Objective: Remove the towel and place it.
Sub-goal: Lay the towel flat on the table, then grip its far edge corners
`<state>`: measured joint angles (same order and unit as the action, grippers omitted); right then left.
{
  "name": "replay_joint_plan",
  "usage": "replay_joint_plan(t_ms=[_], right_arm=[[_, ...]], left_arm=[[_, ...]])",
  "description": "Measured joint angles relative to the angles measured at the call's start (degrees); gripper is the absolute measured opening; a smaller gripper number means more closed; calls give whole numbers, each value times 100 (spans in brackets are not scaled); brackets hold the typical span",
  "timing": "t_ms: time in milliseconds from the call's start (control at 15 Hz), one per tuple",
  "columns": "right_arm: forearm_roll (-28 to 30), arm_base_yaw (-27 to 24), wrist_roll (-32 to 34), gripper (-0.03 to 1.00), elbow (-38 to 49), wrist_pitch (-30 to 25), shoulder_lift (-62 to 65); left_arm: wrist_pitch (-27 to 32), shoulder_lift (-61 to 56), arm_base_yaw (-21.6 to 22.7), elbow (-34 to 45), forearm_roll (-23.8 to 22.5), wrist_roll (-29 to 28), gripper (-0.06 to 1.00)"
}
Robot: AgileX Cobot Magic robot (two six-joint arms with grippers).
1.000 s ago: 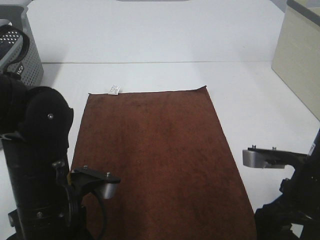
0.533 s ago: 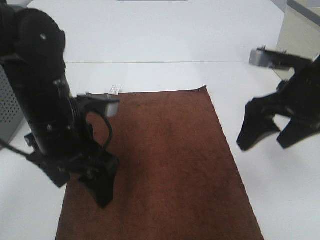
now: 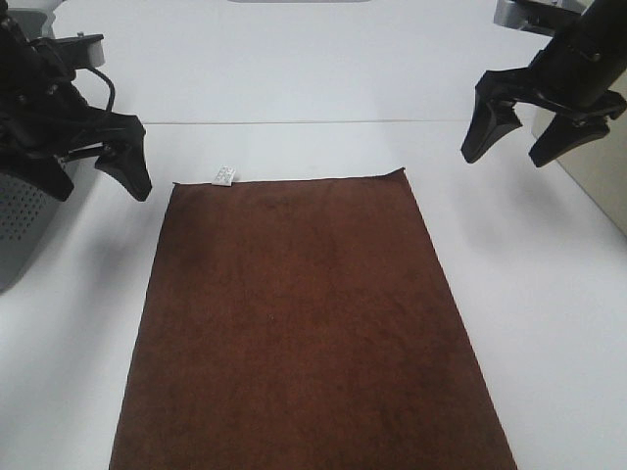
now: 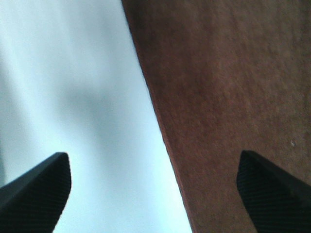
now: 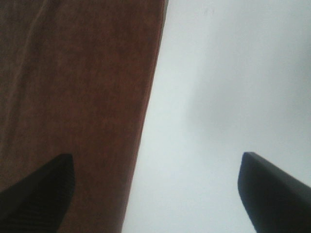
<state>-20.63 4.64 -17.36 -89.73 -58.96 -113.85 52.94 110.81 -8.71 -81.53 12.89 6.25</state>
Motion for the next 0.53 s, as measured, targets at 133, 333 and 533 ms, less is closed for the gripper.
replay_joint_plan(t_ms=[133, 333, 533], right_arm=[[6, 0, -46, 87, -756, -80, -745], [-229, 0, -246, 87, -1748, -286, -1616], [-441, 0, -327, 87, -2235, -332, -2263]], left_arm=[[-46, 573, 29, -602, 52, 143, 85], [-92, 1513, 29, -1501, 132, 166, 85], [-92, 2166, 29, -2200, 235, 172, 85]])
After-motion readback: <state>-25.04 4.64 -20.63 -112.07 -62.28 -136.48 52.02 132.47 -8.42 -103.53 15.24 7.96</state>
